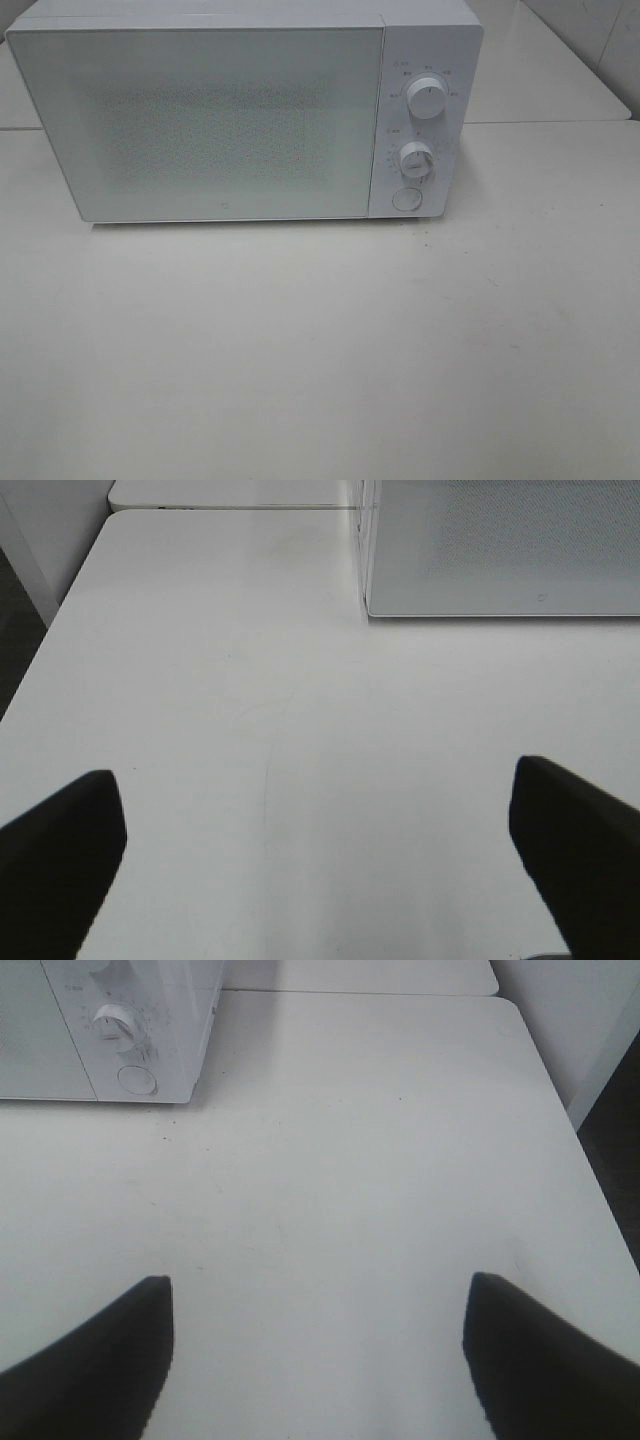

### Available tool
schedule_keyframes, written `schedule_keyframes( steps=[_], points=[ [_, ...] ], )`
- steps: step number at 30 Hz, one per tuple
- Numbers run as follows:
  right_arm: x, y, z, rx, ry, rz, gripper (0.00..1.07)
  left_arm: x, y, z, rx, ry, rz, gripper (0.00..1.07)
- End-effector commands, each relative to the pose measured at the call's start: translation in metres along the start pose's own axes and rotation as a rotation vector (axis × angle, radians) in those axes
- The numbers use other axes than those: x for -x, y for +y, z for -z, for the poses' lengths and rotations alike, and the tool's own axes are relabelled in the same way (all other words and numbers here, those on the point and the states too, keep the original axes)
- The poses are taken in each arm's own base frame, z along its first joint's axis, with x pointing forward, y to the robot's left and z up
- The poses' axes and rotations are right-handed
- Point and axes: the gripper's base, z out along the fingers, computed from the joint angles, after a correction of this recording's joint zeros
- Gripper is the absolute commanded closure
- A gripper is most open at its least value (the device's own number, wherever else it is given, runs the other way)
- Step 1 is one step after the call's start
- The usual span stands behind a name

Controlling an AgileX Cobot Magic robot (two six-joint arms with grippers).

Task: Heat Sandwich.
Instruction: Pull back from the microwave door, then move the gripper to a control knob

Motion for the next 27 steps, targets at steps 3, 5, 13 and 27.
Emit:
schedule_keyframes(
  steps=[3, 5, 13, 27],
  points=[
    [0.019, 0.002, -0.016, 0.002, -0.007, 0.002, 0.31, -0.001, -0.001, 0.003, -0.003, -0.039, 0.004, 0.05],
    [0.022, 0.002, -0.019, 0.002, -0.006, 0.003, 0.31, -0.001, -0.001, 0.003, -0.003, -0.039, 0.004, 0.05],
    [0.038, 0.005, -0.043, 0.009, 0.015, 0.012, 0.31, -0.001, -0.001, 0.003, -0.003, -0.039, 0.004, 0.05],
    [0.058, 0.009, -0.086, 0.022, 0.04, 0.028, 0.31, -0.001, -0.001, 0.003, -0.003, -0.039, 0.004, 0.05]
  ],
)
